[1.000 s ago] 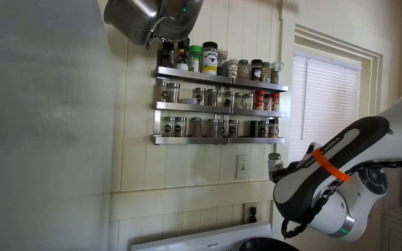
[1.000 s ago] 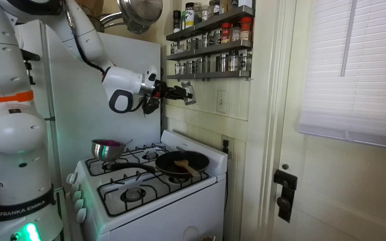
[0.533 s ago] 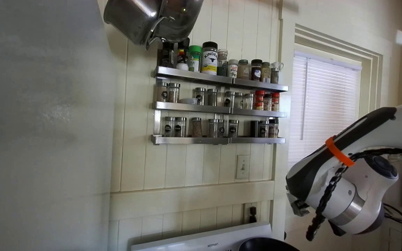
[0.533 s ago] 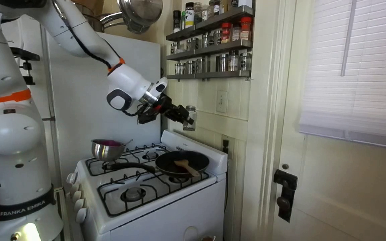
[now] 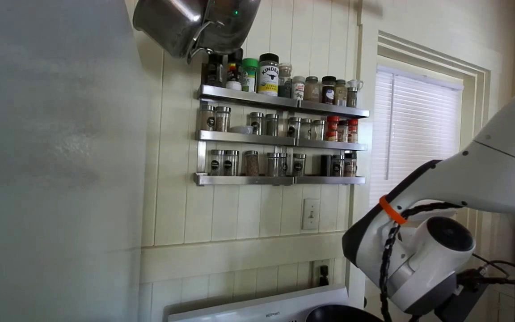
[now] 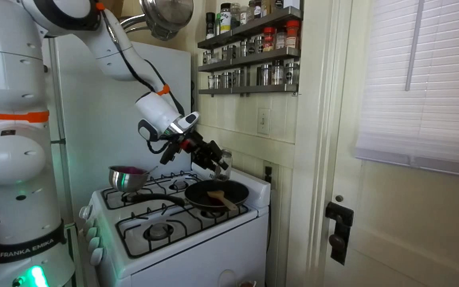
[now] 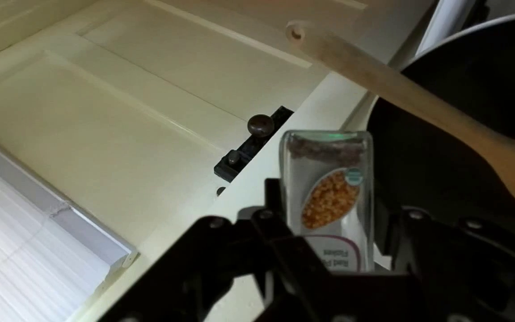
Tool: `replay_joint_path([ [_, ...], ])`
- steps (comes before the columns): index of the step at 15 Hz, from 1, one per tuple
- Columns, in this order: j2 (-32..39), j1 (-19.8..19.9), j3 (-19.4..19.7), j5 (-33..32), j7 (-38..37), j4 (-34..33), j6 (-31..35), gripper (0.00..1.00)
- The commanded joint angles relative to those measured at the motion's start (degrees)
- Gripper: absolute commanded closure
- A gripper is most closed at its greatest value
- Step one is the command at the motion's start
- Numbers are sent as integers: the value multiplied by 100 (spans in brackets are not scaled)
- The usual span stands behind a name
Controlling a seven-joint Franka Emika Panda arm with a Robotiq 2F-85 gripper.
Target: Grab a bottle, then put some spice onto the pan
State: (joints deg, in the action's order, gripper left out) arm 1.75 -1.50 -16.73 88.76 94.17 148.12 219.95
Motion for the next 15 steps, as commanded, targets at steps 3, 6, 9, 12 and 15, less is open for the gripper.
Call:
replay_joint_path([
  [3, 1363, -213, -265, 1313, 2266, -1565, 1385, 77],
  [6, 1801, -112, -504, 1831, 3366, -2205, 1998, 77],
  [9, 2129, 80, -857, 2268, 4430, -2819, 2787, 77],
  [12, 1941, -1184, 902, 2839, 5505, -2835, 2225, 77],
  [15, 2075, -1376, 1332, 3328, 6632, -3158, 2431, 77],
])
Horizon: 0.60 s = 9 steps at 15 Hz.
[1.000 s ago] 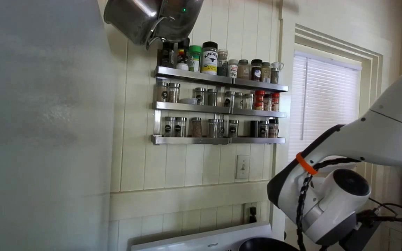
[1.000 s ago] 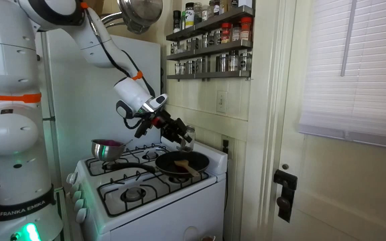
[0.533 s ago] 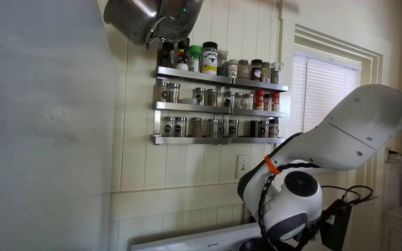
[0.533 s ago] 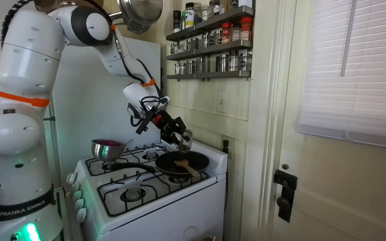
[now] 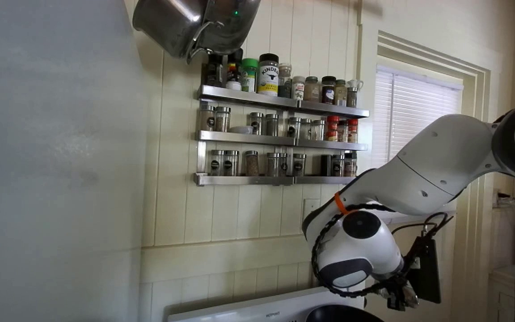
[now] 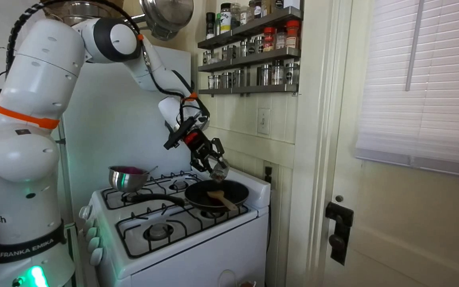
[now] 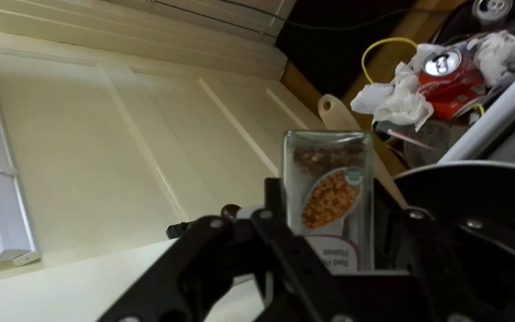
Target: Grab a bottle, then put some spice onto the pan
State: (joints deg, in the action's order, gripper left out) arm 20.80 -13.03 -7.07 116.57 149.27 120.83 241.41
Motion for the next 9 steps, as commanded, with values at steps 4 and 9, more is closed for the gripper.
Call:
replay_joint_path([
  [4, 328, 939, -1322, 432, 820, 122, 205, 77],
  [9, 730, 1286, -1858, 335, 900, 442, 164, 77],
])
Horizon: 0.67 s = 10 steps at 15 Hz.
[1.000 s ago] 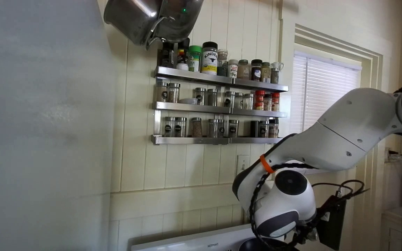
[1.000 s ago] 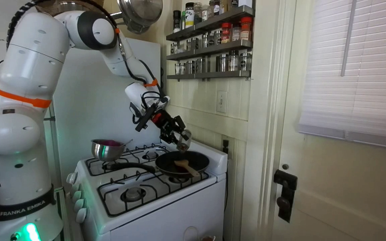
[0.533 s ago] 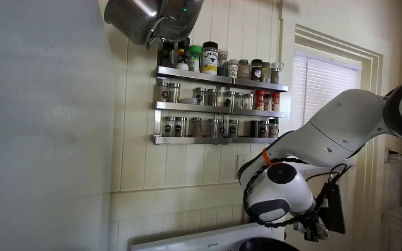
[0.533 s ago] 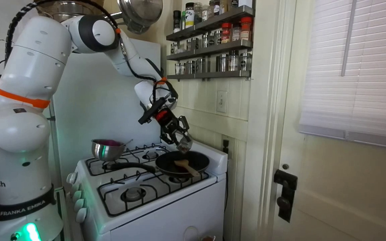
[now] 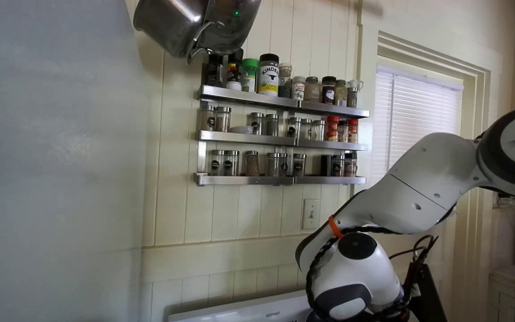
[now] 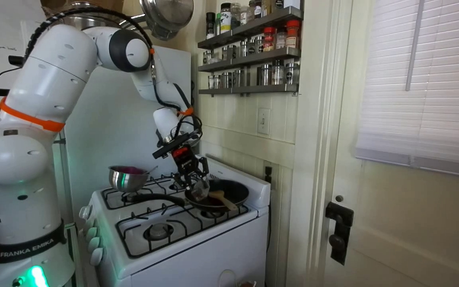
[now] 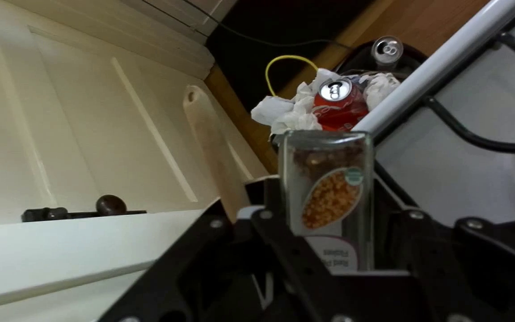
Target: Grab a bottle, then put some spice onto the pan
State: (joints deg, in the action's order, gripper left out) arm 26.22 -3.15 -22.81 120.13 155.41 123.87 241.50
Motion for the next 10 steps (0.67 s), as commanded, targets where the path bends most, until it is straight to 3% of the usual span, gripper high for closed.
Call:
replay_joint_path([
  [1, 227, 487, -507, -5, 286, 271, 155, 77],
  [4, 101, 97, -26, 38, 287, 536, 11, 77],
  [5, 27, 250, -223, -29, 287, 467, 15, 77],
  [6, 130, -93, 163, 103, 89, 398, -114, 52],
  [10, 50, -97, 146, 94, 89, 396, -121, 52],
])
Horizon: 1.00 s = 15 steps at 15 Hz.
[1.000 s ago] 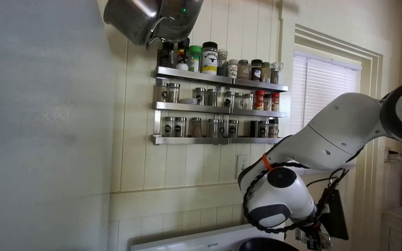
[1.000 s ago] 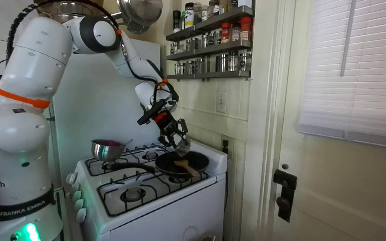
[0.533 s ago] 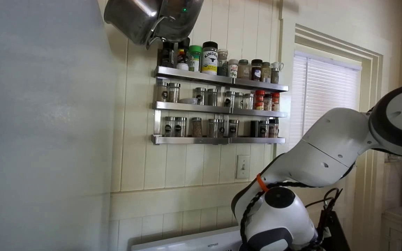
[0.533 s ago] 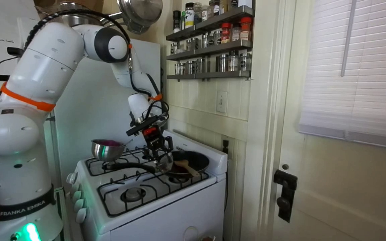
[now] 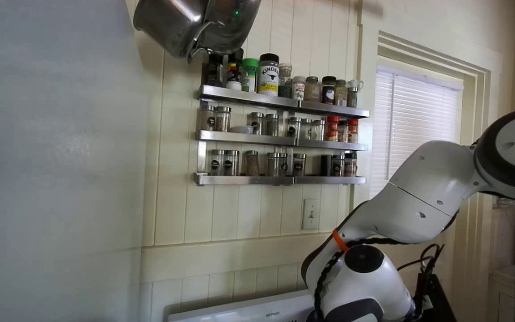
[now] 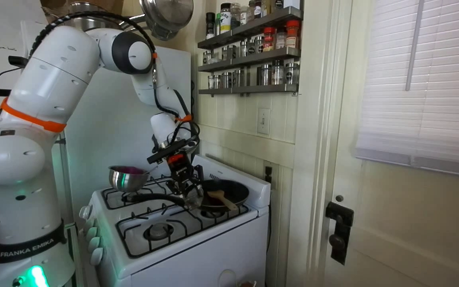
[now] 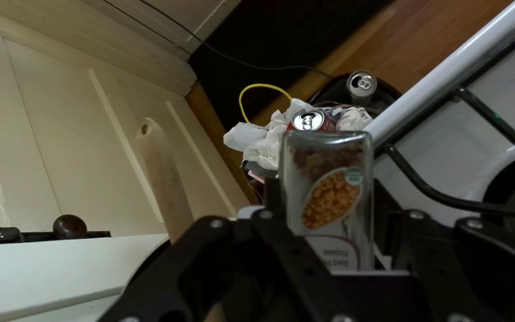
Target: Grab a bottle, then put some spice onto the pan
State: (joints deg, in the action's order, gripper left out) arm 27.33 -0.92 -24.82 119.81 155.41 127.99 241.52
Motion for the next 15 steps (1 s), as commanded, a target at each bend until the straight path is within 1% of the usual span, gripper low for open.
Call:
replay_joint_path([
  [1, -61, -320, 345, 126, 89, -15, -124, 52],
  [11, -62, -320, 344, 126, 89, -15, -125, 52],
  [12, -62, -320, 343, 126, 89, -16, -125, 77],
  [13, -223, -474, 426, 35, -86, 43, 182, 77],
  [14, -457, -926, 959, 38, -185, 268, 159, 77],
  [15, -674, -1349, 1550, -16, -348, 682, 25, 77],
])
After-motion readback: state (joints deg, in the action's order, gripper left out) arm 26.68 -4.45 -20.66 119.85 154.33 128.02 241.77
